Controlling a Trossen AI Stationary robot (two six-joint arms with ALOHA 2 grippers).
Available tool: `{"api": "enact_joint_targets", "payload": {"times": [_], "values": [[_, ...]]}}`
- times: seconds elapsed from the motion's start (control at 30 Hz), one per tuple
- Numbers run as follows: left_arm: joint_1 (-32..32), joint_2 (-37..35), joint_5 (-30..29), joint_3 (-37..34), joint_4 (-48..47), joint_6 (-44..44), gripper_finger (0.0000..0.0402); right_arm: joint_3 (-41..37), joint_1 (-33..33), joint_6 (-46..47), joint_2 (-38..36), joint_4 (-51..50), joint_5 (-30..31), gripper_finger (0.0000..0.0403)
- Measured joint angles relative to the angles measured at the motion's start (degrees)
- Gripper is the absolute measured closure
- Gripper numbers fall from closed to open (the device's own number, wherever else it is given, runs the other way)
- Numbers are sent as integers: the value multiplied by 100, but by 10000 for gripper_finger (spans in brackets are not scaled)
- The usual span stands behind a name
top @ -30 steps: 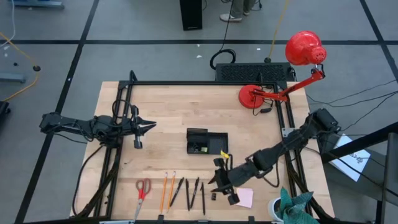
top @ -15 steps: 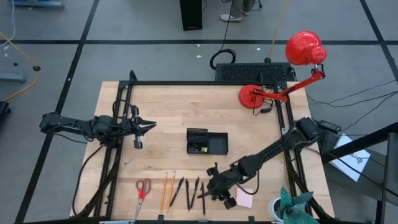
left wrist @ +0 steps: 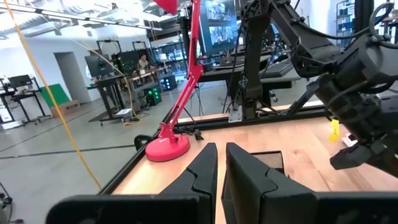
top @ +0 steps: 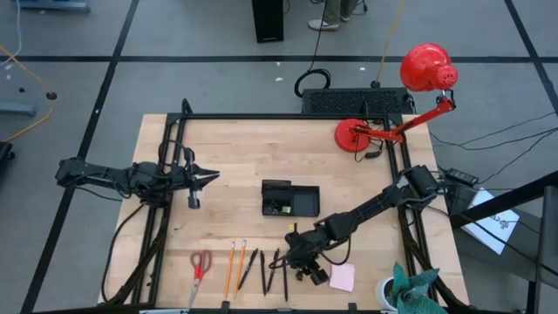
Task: Pick and place office supplies into organizer
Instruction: Put the black binder clip into the desk organizer
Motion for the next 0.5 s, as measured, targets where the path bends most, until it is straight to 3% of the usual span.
{"api": "enact_joint_targets", "payload": {"times": [0.37, 0.5], "values": [[0, 0, 0, 0, -51, 6, 360, -7, 6, -47, 273, 141, -172, 268], [0, 2, 0, 0, -48, 6, 360, -7, 12, -46, 270, -90, -209, 293]]}}
